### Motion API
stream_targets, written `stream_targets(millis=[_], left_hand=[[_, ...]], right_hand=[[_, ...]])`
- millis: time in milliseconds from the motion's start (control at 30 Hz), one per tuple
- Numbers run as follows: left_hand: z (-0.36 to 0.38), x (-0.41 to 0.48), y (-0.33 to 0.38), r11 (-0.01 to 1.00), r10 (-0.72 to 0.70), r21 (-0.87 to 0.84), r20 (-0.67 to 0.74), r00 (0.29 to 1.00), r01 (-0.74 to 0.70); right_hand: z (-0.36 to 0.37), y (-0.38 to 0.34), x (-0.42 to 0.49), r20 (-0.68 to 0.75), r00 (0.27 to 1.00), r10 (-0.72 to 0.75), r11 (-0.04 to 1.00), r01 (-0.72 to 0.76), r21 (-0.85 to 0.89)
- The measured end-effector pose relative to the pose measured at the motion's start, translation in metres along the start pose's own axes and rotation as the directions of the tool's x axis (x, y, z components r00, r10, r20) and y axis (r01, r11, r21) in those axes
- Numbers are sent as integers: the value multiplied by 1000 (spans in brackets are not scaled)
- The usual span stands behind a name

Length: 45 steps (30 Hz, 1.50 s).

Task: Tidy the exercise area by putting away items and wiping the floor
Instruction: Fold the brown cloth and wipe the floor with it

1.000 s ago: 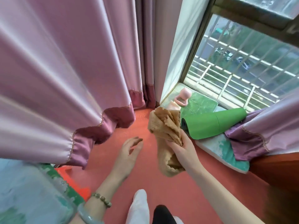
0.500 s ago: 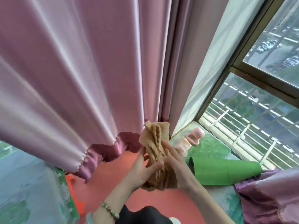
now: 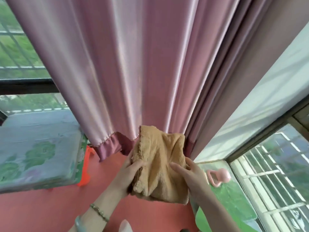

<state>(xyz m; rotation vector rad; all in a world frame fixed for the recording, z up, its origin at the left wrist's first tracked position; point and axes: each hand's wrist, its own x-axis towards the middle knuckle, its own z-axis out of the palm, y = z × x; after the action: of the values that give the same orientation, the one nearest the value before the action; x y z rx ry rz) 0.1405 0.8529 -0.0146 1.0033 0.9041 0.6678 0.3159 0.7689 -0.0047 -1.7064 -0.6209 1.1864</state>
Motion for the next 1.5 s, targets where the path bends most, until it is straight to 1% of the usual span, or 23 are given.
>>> stream_targets(millis=[100,200,300,467,633,700,767,867,900,1000,1100,1167,1333,1500], left_hand=[[-14,-17,-6,991,-51,-128,-91,995,39],[-32,-34,-10,986,-51,-167,-146,988,26],[-54,-50,-14,984,-23,-175,-190,982,-11],[-86,-83,-22,952,-71,-307,-238,969,-6],[-115,-122,-29,936,-103,-353,-296,950,-9],[-122,-140,-27,934,-105,-356,-323,941,-18],[-127,-158,-26,955,-102,-297,-371,923,-14],[-130,-180,-26,983,-74,-184,-524,849,-28],[-133,-187,-29,984,-69,-177,-560,826,-38],[-145,-209,-33,977,-65,-199,-611,789,-73],[-161,-227,-36,965,-77,-239,-653,754,-108],[-176,-235,-35,959,-72,-251,-664,745,-131],[-227,-255,-32,947,-65,-274,-674,736,-167],[-310,-285,-25,948,-55,-269,-663,746,-169]], right_hand=[[-3,1,1,159,985,63,987,-85,135],[7,5,1,240,964,116,963,-168,212],[26,5,-3,339,931,135,948,-221,229],[60,8,-10,454,874,172,920,-307,242],[96,11,-16,550,806,219,902,-382,201],[110,12,-17,578,786,219,905,-385,180],[126,14,-17,629,749,208,916,-375,144],[152,15,-17,707,678,203,932,-354,71],[161,15,-18,722,661,204,938,-342,48],[188,15,-27,754,621,214,954,-300,-23],[212,18,-38,768,603,218,952,-306,-29],[230,19,-44,772,597,219,948,-316,-24],[290,21,-59,758,612,224,952,-306,-34],[374,28,-81,730,640,239,952,-303,-46]])
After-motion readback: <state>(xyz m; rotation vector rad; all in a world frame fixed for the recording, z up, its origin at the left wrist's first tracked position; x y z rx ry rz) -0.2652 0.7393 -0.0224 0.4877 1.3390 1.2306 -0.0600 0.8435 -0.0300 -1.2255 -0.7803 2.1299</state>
